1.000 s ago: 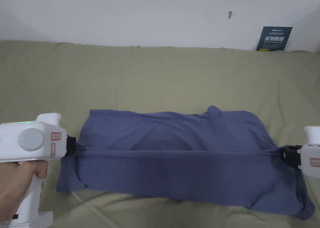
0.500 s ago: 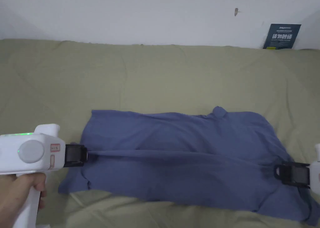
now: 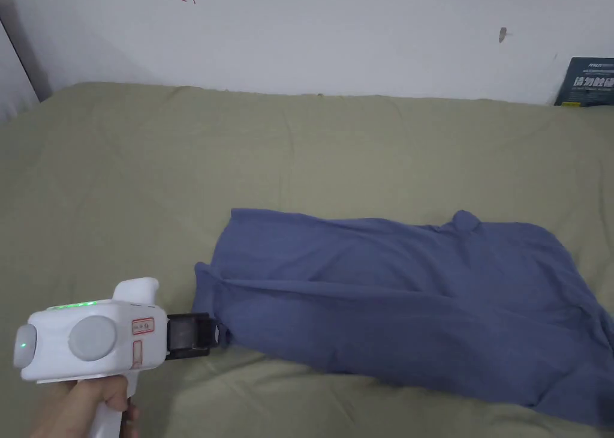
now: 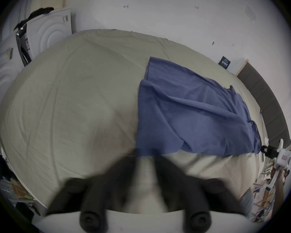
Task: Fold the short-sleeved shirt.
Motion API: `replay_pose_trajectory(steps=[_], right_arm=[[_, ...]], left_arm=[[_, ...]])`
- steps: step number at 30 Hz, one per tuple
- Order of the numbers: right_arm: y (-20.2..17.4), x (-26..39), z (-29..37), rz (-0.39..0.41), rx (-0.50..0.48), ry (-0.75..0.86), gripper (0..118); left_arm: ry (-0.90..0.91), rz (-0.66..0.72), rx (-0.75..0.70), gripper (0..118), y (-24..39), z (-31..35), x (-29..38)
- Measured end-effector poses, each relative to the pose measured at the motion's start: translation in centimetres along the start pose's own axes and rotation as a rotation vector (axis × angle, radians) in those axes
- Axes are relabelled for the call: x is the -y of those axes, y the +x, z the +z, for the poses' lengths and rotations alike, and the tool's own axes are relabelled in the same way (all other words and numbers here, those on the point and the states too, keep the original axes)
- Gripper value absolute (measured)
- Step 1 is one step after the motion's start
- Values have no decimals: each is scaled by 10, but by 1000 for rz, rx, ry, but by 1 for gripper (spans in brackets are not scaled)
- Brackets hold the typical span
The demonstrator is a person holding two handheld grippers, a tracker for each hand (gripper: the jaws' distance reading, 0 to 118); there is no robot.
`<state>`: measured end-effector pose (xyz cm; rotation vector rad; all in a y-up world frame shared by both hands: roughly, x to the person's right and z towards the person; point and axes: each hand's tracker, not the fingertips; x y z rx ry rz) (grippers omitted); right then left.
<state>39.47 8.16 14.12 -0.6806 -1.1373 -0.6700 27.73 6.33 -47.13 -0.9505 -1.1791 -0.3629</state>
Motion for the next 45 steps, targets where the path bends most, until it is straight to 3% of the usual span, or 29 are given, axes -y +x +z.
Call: replay_pose_trajectory(steps=[2,6,7,8,9,10,11,16,17,19,20,24,25,27,29,37,41,45], right_arm=[[-1,0,0,12,-3,-4,0],[1,-3,-5,31,5,-12,0],[3,-4,-6,32,7,-14,0],[4,-5,-7,34,9,-15,0],[6,-6,-9,37,9,-19,0],[5,-6,-10,42,17,-22,0],[5,-7,-11,44,22,-23,0],[9,-11,-10,18,26,-1,1],[9,-12,-10,5,34,-2,22],[11,-16,-17,4,41,-30,104],[12,-16,-23,8,13,-65,118],[32,-19,-59,31,14,-96,116],[36,-18,-67,38,5,-114,107],[24,-19,-59,44,11,-126,8],[27,-15,-60,28,-28,-107,8],[16,-19,-16,69,-33,-65,8],[-8,-12,20,111,-30,-30,8],[0,5,41,93,-71,-44,8]], left_arm=[[-77,13,-72,112,10,-3,-5],[-136,23,-65,105,0,-30,-5],[-139,2,-86,97,0,-31,-6],[-119,-64,-169,60,2,-29,-8],[-87,-108,-206,38,1,-21,-6],[-112,-56,-34,15,3,-26,-8],[-111,-38,-80,1,6,-26,-12],[-79,-71,-86,0,16,-17,-13],[-84,-79,-88,0,25,-9,-7],[-85,-76,-90,0,29,-5,-5],[-87,-73,-94,0,31,-4,-4],[-93,-80,-101,0,37,0,-5],[-96,-80,-105,0,31,-4,-10],[-103,-76,-109,0,31,-6,-11],[-110,-77,-108,0,30,-7,-11],[-118,-90,-123,0,29,16,-12],[-112,-92,-139,0,25,37,-4],[-122,-98,-142,0,16,67,23]])
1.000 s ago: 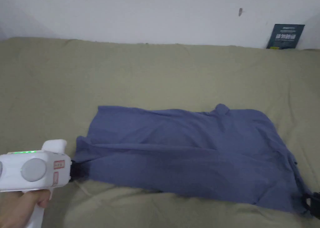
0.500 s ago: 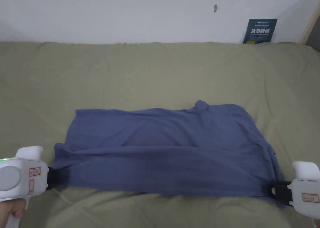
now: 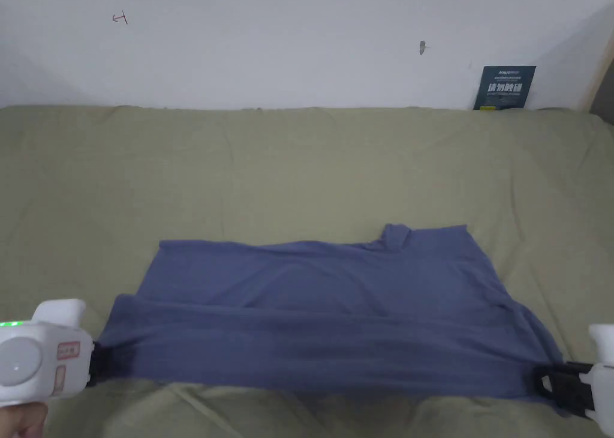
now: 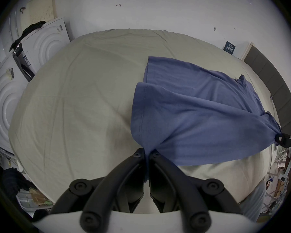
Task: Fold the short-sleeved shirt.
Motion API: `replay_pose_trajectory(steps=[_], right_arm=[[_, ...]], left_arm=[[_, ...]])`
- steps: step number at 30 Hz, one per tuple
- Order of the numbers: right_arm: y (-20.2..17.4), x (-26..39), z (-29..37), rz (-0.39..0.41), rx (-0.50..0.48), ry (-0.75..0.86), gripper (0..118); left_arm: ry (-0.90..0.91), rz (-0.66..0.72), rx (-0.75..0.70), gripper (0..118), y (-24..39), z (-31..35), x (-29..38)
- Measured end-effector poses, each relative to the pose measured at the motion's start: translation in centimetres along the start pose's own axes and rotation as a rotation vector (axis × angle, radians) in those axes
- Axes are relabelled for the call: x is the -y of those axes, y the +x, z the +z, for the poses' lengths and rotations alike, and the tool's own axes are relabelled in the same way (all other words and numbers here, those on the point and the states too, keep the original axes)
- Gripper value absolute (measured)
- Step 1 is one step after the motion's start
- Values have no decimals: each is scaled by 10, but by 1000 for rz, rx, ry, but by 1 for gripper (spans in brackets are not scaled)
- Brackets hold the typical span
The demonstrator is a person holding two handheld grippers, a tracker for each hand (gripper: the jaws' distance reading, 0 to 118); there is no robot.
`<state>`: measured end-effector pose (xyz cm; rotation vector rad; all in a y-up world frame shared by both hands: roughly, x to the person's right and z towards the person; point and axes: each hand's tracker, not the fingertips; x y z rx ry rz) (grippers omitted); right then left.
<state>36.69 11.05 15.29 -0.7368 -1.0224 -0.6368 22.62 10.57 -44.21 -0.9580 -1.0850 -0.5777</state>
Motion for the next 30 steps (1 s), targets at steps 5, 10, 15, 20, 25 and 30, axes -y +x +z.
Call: replay_pose_trajectory(steps=[5,10,15,20,25,30], right_arm=[[5,49,8,-10,-32,-52,8],[2,77,6,-30,-31,-75,8],[6,71,0,-77,-38,-104,14],[15,57,18,-73,4,-57,116],[14,13,27,-88,-14,8,118],[-7,-34,8,-76,90,145,4]], left_arm=[[-43,25,1,0,-19,15,54],[-50,64,10,0,-27,22,84],[-21,95,36,17,-32,16,84],[79,122,14,116,-53,24,72],[97,120,36,115,-48,36,28],[126,75,57,16,-23,6,-30]])
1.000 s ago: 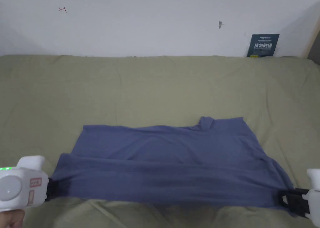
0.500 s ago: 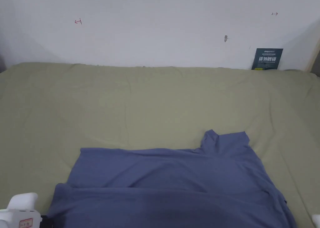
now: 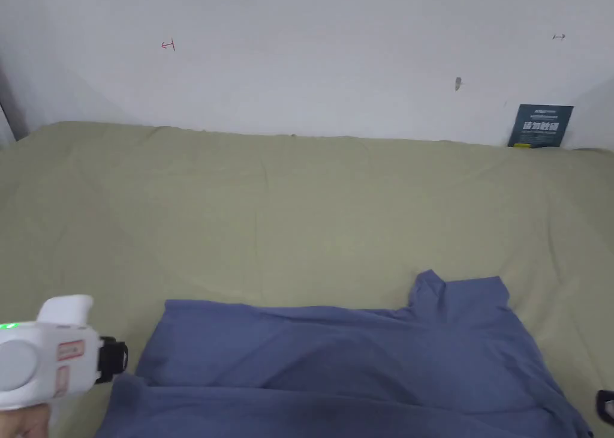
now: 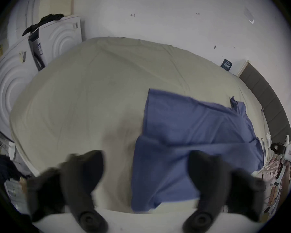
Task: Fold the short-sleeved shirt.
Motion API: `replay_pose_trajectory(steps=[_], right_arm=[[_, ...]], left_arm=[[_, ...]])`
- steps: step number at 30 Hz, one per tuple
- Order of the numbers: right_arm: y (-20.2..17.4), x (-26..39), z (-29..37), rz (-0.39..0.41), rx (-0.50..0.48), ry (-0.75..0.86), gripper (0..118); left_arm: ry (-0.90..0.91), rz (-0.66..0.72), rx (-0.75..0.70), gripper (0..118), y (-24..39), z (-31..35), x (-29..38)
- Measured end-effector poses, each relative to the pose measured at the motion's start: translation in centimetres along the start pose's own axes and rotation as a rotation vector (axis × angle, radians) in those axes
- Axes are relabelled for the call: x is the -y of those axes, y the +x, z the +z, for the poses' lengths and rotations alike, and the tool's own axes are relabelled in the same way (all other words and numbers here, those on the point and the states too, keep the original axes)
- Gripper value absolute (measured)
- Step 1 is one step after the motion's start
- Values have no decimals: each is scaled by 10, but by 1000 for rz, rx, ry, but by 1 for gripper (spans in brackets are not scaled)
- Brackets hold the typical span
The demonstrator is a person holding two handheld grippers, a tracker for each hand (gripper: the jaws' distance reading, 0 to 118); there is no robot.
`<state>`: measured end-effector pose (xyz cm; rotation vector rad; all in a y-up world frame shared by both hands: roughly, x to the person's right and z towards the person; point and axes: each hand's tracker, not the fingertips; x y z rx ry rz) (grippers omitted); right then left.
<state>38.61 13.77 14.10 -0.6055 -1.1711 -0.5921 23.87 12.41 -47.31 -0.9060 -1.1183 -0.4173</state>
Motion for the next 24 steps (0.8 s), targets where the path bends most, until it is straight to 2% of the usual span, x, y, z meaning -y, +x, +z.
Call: replay_pose_trajectory(steps=[1,3,5,6,7,8,9,10,17,18,19,22,23,24], right_arm=[[-3,-4,-6,5,17,28,1],[-6,-16,-22,-7,-20,-6,1],[-11,-22,-35,-10,-4,-4,1],[-13,-24,-40,-4,0,-9,1],[-12,-26,-46,-3,-4,-17,1],[-12,-27,-51,-1,-10,-27,1],[-13,-28,-56,-1,-7,-32,1],[-13,-28,-60,1,-4,-40,1],[-3,-34,-91,16,2,-84,1],[-3,-35,-95,25,11,-92,1],[-1,-37,-99,35,17,-98,1],[4,-45,-109,41,23,-108,1],[6,-49,-112,43,25,-113,1],[6,-52,-116,51,29,-116,1]], left_arm=[[18,-7,-26,0,6,-9,-8],[-1,-27,-36,0,13,-31,-25],[-25,-12,-17,0,20,-52,-40],[-33,-6,-8,16,12,-69,-47],[-40,-3,-18,63,12,-83,-55],[-102,-10,-22,118,15,-100,-60],[13,8,3,113,13,-106,-66],[-98,-40,-27,111,13,-114,-73],[-131,-41,-89,109,24,-167,-90],[-145,-53,-95,104,33,-161,-87],[-163,-68,-97,92,36,-161,-86],[-177,-76,-100,83,38,-161,-83],[-198,-86,-90,74,39,-159,-87],[-199,-112,-110,61,42,-157,-89]])
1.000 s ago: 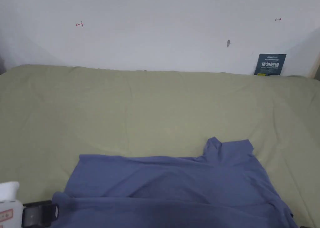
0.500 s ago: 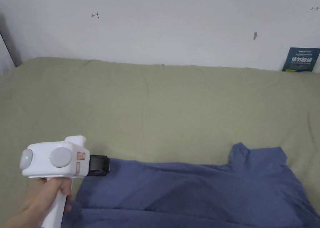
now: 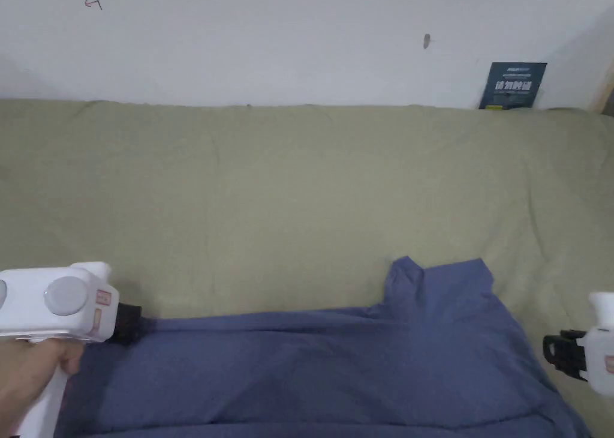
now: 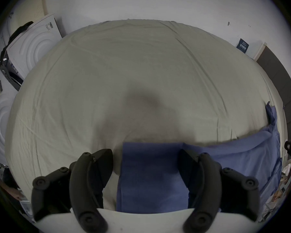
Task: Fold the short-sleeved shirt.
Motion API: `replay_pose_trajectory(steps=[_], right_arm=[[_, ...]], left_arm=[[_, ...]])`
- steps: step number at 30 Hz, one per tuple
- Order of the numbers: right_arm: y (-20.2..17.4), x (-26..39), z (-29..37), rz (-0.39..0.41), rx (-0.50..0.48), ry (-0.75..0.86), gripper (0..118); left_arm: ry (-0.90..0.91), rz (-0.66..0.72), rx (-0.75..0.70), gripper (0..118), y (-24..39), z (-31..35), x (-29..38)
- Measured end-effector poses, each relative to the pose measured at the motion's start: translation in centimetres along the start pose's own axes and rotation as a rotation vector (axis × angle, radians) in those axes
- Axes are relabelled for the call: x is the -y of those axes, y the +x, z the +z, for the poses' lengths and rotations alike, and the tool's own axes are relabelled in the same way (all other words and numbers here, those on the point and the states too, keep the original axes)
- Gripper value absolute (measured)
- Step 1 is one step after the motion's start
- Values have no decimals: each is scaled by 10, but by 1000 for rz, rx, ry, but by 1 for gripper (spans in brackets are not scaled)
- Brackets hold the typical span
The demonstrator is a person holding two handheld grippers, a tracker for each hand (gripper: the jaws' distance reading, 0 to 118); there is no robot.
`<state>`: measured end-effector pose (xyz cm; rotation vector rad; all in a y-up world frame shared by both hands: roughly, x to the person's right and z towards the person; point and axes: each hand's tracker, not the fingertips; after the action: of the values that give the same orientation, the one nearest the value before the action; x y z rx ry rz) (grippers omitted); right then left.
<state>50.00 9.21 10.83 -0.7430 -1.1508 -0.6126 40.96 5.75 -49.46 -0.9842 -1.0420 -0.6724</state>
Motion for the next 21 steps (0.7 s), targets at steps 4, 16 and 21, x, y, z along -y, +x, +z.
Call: replay_pose_trajectory(steps=[4,16,21], right_arm=[[2,-22,-15,20,14,-16,18],[-6,-56,-101,125,31,-288,101],[-4,-57,-70,133,-81,-187,3]], left_arm=[[19,-33,12,0,3,11,3],[23,-13,14,0,-1,2,1],[32,-19,18,0,-1,6,3]])
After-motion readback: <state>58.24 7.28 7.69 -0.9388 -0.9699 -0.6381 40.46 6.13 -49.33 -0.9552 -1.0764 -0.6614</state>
